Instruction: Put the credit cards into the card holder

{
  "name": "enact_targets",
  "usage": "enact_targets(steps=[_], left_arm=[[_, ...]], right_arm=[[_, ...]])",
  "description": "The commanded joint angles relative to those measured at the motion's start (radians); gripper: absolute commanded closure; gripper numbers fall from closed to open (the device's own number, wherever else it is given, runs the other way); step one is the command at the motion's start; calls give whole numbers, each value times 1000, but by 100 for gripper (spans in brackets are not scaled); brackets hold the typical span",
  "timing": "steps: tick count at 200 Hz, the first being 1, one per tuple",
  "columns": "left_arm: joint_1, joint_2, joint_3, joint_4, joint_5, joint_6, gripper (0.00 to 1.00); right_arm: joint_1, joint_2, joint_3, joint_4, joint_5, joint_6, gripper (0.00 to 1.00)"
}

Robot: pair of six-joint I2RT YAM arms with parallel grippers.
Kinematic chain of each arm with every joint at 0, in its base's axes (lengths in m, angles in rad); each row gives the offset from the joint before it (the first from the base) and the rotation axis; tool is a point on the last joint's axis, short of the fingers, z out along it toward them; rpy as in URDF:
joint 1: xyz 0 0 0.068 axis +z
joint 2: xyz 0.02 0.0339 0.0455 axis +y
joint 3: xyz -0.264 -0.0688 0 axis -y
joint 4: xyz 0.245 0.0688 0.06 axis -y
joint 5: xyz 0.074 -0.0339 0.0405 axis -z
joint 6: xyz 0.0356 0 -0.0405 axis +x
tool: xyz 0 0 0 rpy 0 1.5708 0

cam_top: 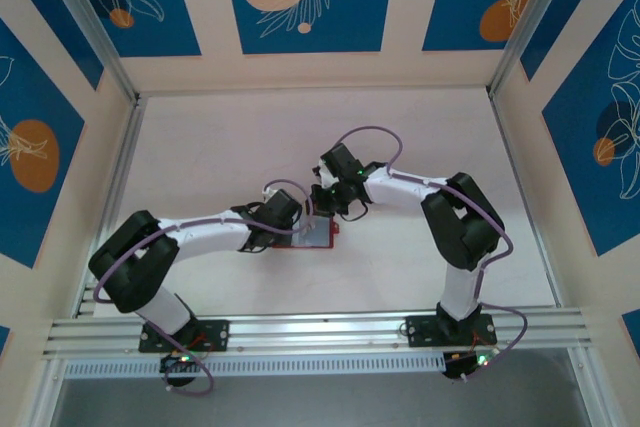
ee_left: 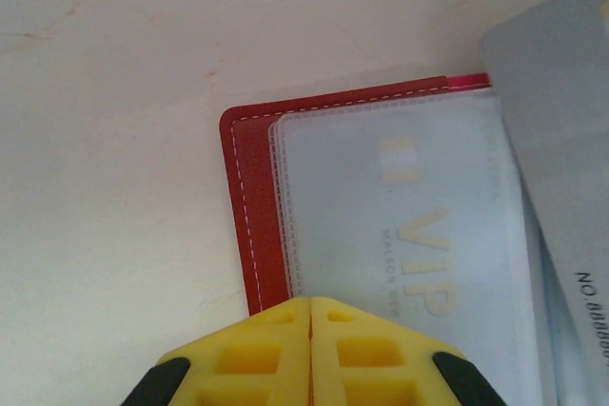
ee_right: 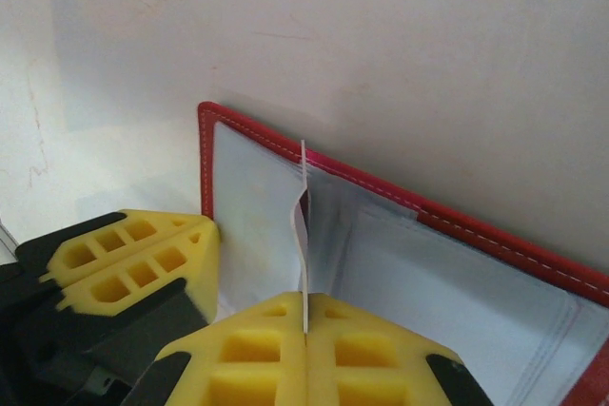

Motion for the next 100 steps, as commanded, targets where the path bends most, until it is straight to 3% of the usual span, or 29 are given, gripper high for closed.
enact_targets(steps=[1, 100], left_arm=[[7, 33, -30, -47, -16, -19, 93], [6, 32, -40, -34, -7, -23, 94]], right_arm=[[-10, 25, -27, 31, -54, 32, 100], [-39, -28, -110, 63, -158, 79, 100]])
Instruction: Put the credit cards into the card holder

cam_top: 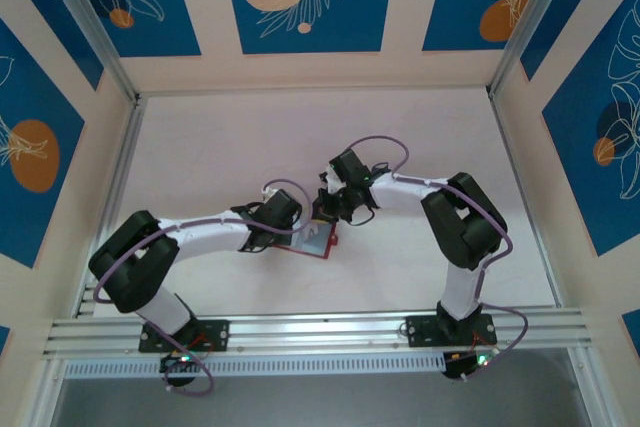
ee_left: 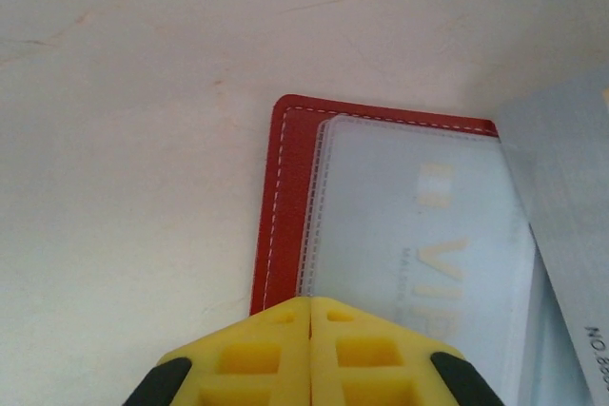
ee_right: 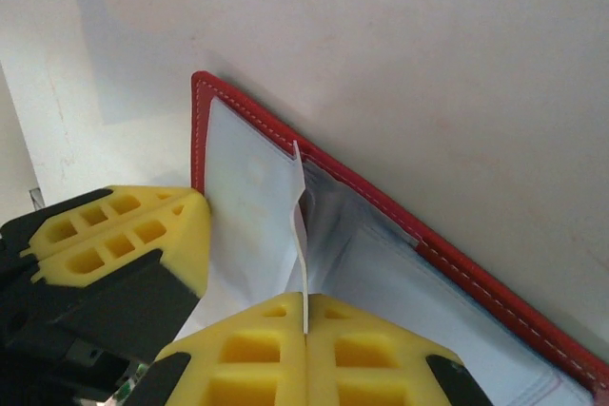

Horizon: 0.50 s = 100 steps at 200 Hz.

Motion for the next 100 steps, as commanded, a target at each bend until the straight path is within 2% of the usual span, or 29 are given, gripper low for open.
enact_targets(steps=[1, 100], left_arm=[[5, 33, -36, -46, 1, -12, 94], [6, 37, -36, -41, 7, -13, 93]], right_arm=[[-5, -12, -14, -27, -52, 16, 100], [-26, -91, -61, -62, -35, 31, 100]])
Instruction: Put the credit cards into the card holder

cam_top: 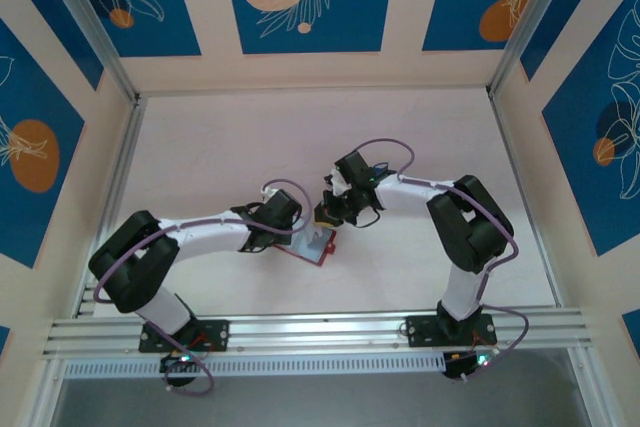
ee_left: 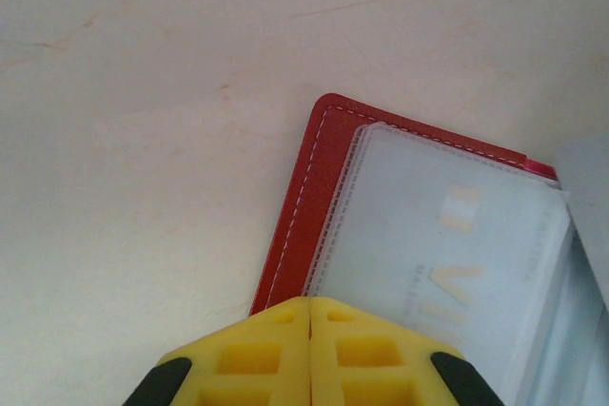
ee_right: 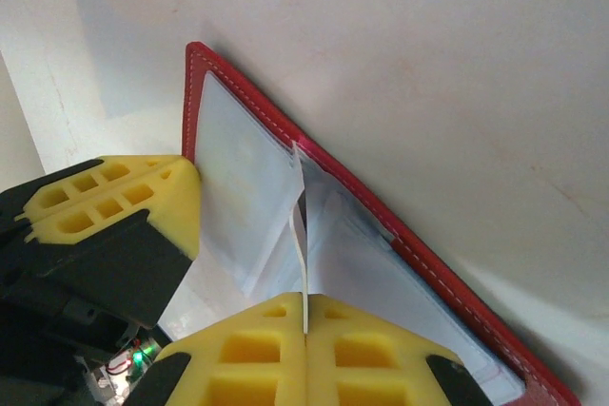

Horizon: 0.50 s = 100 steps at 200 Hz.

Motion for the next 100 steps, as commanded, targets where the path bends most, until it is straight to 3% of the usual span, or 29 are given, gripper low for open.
enact_targets(steps=[1, 100], left_arm=[[6, 37, -33, -48, 14, -6, 93], [6, 38, -37, -46, 18, -5, 93]], right_arm=[[-6, -51, -23, -34, -17, 18, 100], [4, -98, -62, -16, -31, 51, 100]])
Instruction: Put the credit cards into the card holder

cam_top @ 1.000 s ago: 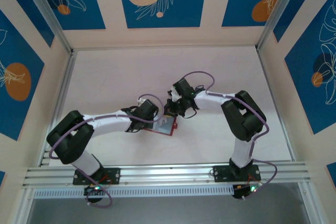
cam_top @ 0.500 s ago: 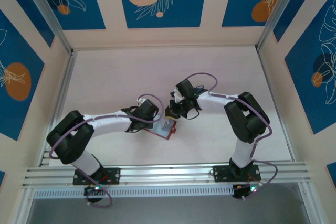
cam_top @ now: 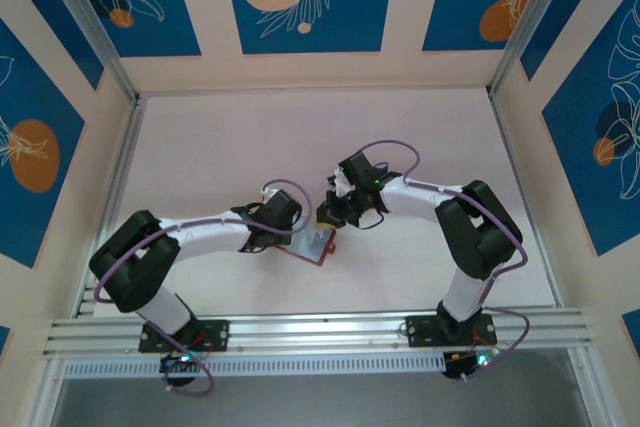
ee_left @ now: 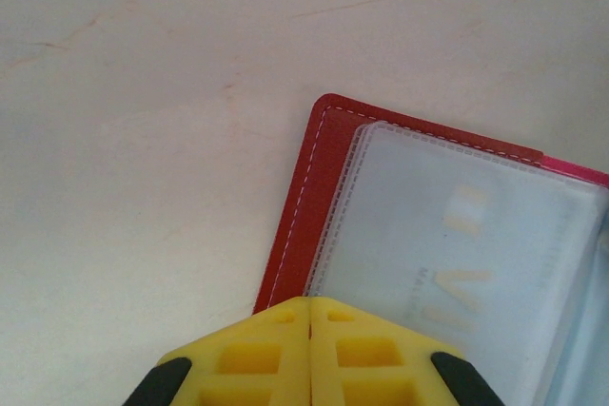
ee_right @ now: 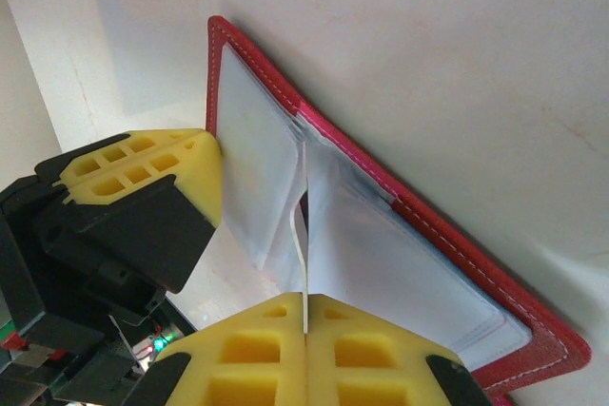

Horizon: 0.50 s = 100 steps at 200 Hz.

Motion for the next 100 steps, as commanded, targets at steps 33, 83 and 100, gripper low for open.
enact_targets(steps=[33, 83, 100], left_arm=[[6, 31, -40, -47, 24, -7, 94], [6, 32, -40, -46, 26, -7, 94], [6, 34, -39, -46, 26, -7, 94]], right_arm=[[7, -66, -40, 15, -34, 20, 100], [29, -34, -45, 78, -91, 50, 100], [32, -18, -47, 97, -109, 57, 100]])
